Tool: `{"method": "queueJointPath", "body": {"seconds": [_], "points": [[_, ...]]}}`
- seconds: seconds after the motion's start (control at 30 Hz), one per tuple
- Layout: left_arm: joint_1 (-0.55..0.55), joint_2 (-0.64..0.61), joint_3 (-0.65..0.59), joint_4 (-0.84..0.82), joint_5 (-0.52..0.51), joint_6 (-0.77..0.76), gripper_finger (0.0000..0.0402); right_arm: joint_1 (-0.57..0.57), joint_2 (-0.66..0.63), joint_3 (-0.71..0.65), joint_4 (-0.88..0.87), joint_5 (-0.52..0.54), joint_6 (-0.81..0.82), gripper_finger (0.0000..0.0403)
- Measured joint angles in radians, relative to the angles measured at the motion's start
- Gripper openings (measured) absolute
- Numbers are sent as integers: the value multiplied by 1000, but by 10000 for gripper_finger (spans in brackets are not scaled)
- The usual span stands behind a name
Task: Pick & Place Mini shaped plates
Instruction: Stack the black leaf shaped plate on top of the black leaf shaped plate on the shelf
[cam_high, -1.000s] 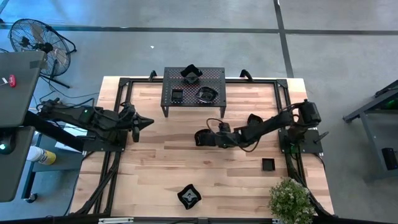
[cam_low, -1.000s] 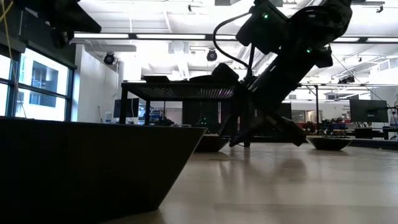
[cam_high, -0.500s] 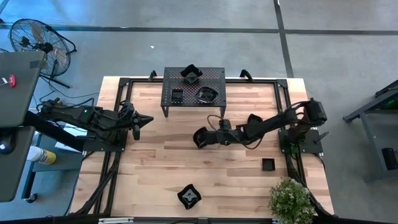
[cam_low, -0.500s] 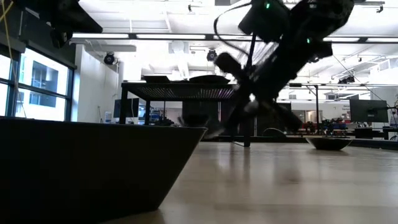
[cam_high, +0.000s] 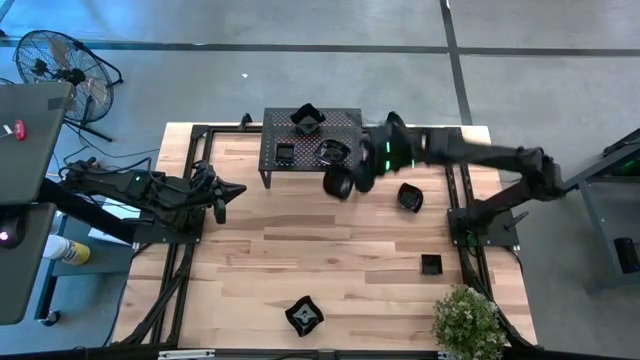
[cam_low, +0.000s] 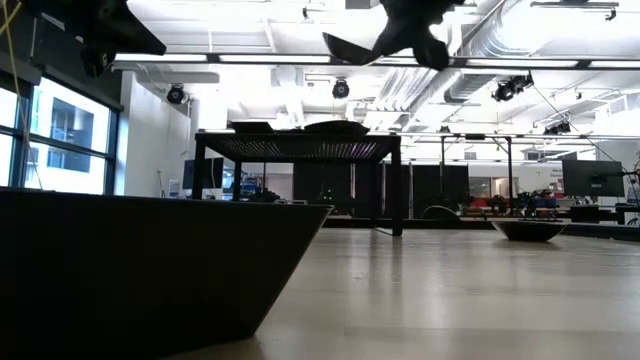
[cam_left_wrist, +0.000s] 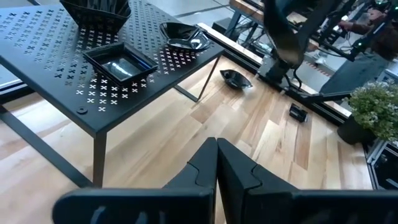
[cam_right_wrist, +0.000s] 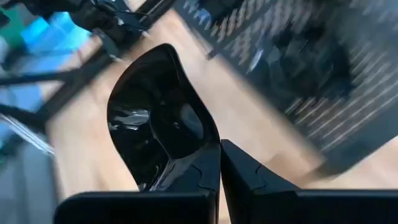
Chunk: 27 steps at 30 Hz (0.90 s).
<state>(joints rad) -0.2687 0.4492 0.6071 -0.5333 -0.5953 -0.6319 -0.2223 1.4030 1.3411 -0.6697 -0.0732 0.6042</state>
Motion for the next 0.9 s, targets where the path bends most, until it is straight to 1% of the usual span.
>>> {"method": "queueJointPath", "body": {"seconds": [0.13, 0.23, 0.37, 0.5, 0.63, 0.77, 0.9], "points": [[0, 0, 0, 0, -3, 7, 1, -175, 128, 267, -220, -101, -355, 2], [0, 0, 0, 0, -2, 7, 1, -263, 269, 462, -350, -130, -588, 1], [0, 0, 0, -2, -2, 7, 1, -319, 454, 695, -481, -191, -863, 1], [0, 0, 0, -19, 9, 7, 1, -329, 594, 865, -581, -194, -1072, 1], [0, 0, 0, -41, 16, 6, 1, -327, 681, 945, -648, -184, -1219, 1], [0, 0, 0, -80, 17, 6, 1, -319, 706, 941, -647, -133, -1287, 1], [0, 0, 0, -94, 18, -1, 1, -310, 706, 913, -633, -94, -1303, 7]]}}
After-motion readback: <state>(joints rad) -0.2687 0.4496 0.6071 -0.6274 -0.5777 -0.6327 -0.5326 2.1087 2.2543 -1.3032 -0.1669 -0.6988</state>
